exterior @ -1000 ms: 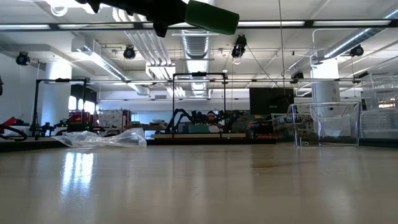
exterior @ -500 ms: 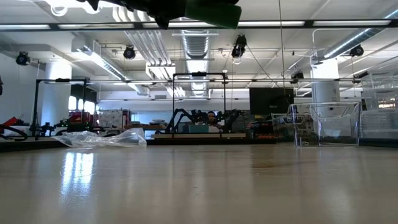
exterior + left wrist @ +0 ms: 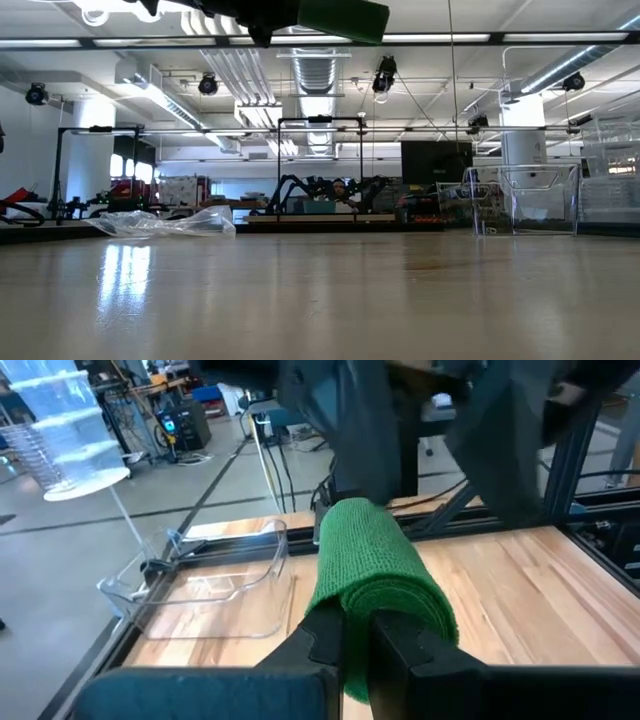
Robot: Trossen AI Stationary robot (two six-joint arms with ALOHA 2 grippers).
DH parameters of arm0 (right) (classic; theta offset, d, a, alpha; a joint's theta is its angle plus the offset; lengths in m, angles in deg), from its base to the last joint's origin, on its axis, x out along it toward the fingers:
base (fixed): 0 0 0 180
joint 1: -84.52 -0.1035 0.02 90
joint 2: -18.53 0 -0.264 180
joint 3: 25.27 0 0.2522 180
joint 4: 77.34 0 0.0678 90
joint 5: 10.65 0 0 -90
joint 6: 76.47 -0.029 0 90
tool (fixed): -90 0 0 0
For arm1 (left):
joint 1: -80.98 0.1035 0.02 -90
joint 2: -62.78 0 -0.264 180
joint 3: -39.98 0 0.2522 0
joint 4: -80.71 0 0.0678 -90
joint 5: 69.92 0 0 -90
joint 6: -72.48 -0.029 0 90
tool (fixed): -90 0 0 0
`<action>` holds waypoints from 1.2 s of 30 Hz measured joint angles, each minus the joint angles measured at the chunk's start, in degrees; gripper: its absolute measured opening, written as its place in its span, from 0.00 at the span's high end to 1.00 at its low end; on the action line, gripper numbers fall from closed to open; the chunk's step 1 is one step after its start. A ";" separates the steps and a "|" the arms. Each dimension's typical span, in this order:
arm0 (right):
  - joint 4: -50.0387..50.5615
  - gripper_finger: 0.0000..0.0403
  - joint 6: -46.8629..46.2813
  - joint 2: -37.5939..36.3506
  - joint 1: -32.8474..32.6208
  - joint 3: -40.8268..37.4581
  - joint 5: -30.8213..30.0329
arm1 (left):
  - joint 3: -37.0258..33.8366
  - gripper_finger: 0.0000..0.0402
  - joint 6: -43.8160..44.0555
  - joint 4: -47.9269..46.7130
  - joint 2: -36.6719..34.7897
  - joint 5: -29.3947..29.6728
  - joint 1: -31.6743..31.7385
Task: Roll bandage
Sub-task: Roll the green bandage
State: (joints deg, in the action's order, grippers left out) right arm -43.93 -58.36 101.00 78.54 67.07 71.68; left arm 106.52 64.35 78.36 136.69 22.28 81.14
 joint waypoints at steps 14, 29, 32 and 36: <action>0.80 0.51 -0.06 2.71 2.18 -0.23 -2.24 | -0.11 0.98 -2.84 -0.34 0.09 0.32 -0.18; 1.02 0.51 -1.18 3.41 2.34 -0.34 0.21 | -0.11 0.98 -9.37 2.58 0.07 -0.61 -0.76; 1.08 0.51 -1.43 3.54 2.34 -0.34 0.37 | -0.11 0.98 -9.37 2.65 0.07 -0.61 -0.76; 1.59 0.51 -2.24 3.64 2.34 -0.43 0.67 | 0.02 0.98 -10.24 4.02 0.01 -0.52 -0.76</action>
State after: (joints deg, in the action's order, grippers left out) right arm -42.34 -60.61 104.65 80.88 66.64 72.35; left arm 106.54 54.11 82.38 136.70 21.75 80.38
